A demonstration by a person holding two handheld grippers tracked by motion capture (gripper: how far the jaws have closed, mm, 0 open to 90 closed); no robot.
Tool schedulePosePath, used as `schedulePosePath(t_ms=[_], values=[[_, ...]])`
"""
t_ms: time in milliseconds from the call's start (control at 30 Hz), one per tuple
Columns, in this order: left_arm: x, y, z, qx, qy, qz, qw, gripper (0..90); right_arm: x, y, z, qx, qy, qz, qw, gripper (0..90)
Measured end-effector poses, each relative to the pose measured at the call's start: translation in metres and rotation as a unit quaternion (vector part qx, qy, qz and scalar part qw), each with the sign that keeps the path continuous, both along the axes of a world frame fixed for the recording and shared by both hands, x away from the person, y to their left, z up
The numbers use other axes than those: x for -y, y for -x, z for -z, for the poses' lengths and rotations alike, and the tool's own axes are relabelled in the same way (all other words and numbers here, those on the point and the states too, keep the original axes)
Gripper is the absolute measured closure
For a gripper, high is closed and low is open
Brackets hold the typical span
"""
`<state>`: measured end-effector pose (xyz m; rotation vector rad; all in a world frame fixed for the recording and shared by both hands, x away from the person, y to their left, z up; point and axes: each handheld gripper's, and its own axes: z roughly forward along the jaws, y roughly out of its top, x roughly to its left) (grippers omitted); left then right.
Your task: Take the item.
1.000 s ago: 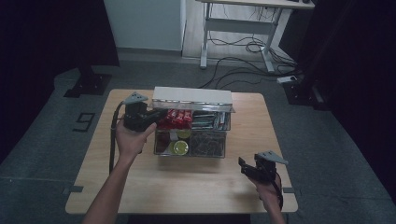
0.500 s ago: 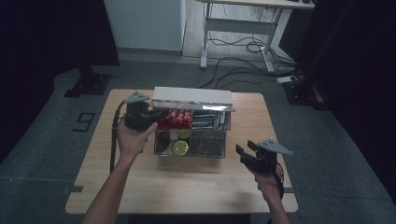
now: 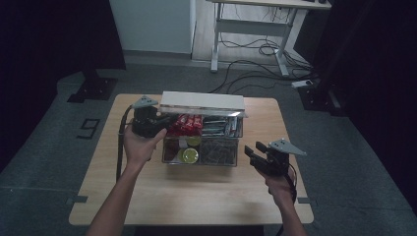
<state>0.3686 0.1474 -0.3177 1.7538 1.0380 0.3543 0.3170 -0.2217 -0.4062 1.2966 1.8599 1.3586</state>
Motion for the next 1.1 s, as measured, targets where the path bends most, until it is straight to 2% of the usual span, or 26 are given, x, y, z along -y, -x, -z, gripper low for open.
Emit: schedulePosePath(t_ms=[367, 700, 1100], values=[[0.001, -0.001, -0.001, 0.000, -0.002, -0.002, 1.0000, 90.0, -0.002, -0.002, -0.014, 0.013, -0.003, -0.010, 0.9999, 50.3], [0.001, -0.001, -0.001, 0.000, -0.003, -0.001, 1.0000, 90.0, -0.011, -0.007, -0.026, 0.020, -0.003, -0.028, 0.9994, 52.6], [0.001, -0.002, -0.001, -0.001, -0.001, -0.001, 1.0000, 90.0, -0.023, -0.015, -0.032, 0.017, -0.003, -0.042, 0.9990, 54.8]])
